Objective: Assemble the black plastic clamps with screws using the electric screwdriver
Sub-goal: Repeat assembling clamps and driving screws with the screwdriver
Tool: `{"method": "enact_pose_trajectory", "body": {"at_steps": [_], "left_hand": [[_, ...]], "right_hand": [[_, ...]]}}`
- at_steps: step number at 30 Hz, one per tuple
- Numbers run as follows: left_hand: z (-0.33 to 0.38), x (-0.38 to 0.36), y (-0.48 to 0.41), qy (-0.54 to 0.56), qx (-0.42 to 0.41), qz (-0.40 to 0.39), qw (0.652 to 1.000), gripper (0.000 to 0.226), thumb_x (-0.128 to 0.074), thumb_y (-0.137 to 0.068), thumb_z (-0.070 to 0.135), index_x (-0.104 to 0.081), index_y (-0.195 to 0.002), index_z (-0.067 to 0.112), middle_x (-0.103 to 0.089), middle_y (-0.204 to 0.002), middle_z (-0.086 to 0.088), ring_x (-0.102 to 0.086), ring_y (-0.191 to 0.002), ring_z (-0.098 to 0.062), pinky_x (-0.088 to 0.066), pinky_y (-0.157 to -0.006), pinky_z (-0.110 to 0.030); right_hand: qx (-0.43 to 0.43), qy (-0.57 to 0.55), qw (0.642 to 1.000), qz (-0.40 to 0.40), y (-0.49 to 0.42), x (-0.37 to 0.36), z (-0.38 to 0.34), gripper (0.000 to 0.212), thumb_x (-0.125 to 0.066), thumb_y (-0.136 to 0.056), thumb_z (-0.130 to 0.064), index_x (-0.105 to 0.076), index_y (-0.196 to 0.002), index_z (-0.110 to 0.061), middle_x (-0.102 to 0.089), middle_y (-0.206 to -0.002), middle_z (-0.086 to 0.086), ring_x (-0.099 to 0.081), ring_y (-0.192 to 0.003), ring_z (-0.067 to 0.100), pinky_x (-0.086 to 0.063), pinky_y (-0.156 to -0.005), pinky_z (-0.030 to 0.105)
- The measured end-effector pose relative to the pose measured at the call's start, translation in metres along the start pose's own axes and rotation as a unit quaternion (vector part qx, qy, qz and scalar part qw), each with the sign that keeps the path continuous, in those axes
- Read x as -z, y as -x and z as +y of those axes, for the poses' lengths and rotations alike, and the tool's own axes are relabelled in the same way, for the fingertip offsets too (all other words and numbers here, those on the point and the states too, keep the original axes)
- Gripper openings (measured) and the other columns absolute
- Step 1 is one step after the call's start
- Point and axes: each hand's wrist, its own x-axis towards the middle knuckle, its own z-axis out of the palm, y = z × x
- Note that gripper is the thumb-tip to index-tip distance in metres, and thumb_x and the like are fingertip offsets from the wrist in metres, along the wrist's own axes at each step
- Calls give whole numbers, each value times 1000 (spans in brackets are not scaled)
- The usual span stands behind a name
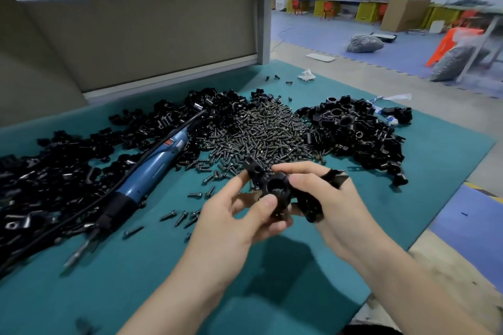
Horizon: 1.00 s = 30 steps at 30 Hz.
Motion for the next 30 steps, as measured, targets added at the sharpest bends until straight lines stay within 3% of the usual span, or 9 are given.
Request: {"method": "enact_pose_trajectory", "body": {"at_steps": [6, 11, 15, 20, 22, 24, 27, 30], "left_hand": [[7, 8, 2, 50, 47, 2, 998, 47, -65, -75, 23, -58, -120, 12, -74, -94, -21, -73, -74, -34, -57, -60, -21], [7, 9, 1, 66, 61, -4, 996, 42, -65, -74, 28, -62, -110, 7, -74, -89, -21, -72, -68, -27, -56, -56, -19], [8, 8, 0, 93, 76, -12, 993, 45, -65, -70, 31, -63, -102, 0, -73, -79, -17, -70, -61, -20, -55, -52, -17], [4, 4, 0, 103, 105, -2, 989, 43, -65, -74, 28, -64, -106, -1, -70, -95, -23, -71, -64, -25, -56, -53, -21], [1, 4, -2, 88, 108, 15, 990, 44, -66, -71, 30, -68, -108, 7, -72, -99, -18, -72, -70, -30, -57, -56, -25], [-3, 4, -5, 45, 102, 35, 993, 43, -65, -74, 34, -63, -115, 20, -75, -97, -10, -73, -78, -33, -58, -60, -27], [-12, -1, -10, -7, 99, 54, 994, 22, -56, -93, 24, -62, -114, 25, -75, -98, -6, -74, -78, -30, -59, -59, -28], [-22, -13, -16, -29, 110, 58, 992, 20, -50, -98, 13, -62, -110, 23, -74, -93, -9, -72, -66, -29, -57, -53, -28]], "right_hand": [[-61, -59, 994, -63, -2, 3, 1, 32, -53, -74, -9, -76, -96, -6, -67, -94, 18, -52, -86, 30, -52, -56, 29], [-50, -50, 995, -68, -5, 1, 3, 26, -58, -74, -10, -77, -91, -10, -71, -88, 13, -59, -79, 27, -52, -55, 29], [-33, -29, 998, -54, -6, 2, 5, 22, -62, -72, -14, -78, -87, -12, -68, -85, 17, -55, -80, 29, -49, -56, 28], [-23, -15, 999, -43, -6, 4, 8, 19, -60, -72, -15, -77, -81, -14, -68, -77, 15, -56, -71, 29, -45, -58, 32], [26, 38, 999, -3, -11, 13, 7, 15, -62, -74, -13, -75, -82, -13, -68, -72, 9, -57, -62, 23, -41, -56, 27], [104, 158, 978, 89, -22, 32, 5, 9, -69, -76, -9, -72, -83, -14, -68, -68, -4, -55, -54, 8, -43, -53, 17], [123, 376, 895, 205, -42, 69, 5, 15, -74, -80, -10, -71, -94, -16, -67, -85, -6, -62, -76, 7, -48, -73, 20], [45, 484, 853, 189, -49, 96, 10, 32, -70, -85, -13, -67, -116, -15, -65, -112, 1, -61, -101, 15, -47, -93, 26]]}}
